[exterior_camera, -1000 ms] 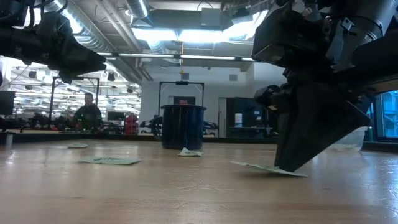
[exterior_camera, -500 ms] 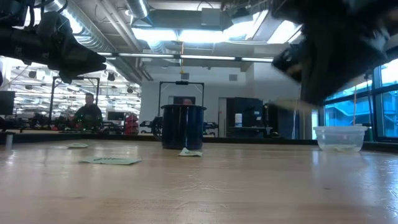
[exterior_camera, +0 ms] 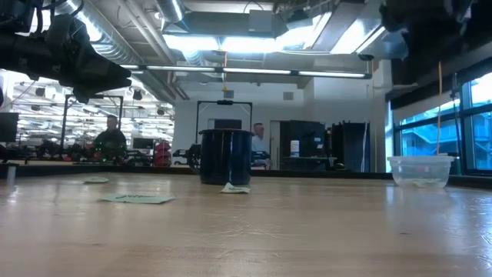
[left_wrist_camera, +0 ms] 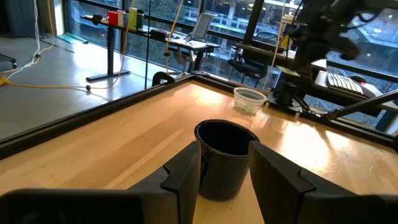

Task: Pick and place Stevia / Truvia into bins
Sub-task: Put the stevia packet into the round transparent container, then put the stevia packet into the square transparent container

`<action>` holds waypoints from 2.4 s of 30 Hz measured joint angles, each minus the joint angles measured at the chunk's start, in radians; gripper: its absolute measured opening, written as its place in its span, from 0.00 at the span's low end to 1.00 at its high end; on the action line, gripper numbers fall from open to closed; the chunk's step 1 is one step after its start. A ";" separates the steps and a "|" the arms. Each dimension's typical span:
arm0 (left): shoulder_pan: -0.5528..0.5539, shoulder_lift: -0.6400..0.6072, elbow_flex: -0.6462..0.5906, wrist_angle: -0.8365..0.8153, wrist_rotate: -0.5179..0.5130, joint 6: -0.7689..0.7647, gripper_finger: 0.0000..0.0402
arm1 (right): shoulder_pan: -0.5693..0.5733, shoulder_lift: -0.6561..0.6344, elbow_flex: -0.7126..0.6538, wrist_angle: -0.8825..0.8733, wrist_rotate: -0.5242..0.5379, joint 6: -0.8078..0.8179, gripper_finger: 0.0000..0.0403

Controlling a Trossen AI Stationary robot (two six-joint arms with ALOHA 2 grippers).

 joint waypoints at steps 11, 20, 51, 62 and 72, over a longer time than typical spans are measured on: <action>0.000 0.000 0.000 0.000 0.000 0.001 0.32 | -0.264 -0.022 -0.130 -0.087 -0.062 0.006 0.01; 0.000 0.000 0.000 0.000 0.000 0.002 0.32 | -0.432 -0.022 -0.289 0.105 -0.084 -0.129 0.01; 0.000 0.000 0.000 0.000 0.000 0.002 0.32 | -0.548 -0.023 -0.387 0.234 -0.135 -0.271 0.24; 0.000 0.000 0.000 0.000 0.000 0.002 0.32 | -0.522 -0.023 -0.165 0.203 -0.098 -0.333 0.30; 0.000 0.000 0.000 0.000 0.002 0.001 0.32 | -0.346 -0.023 -0.094 0.514 -0.143 -0.612 0.30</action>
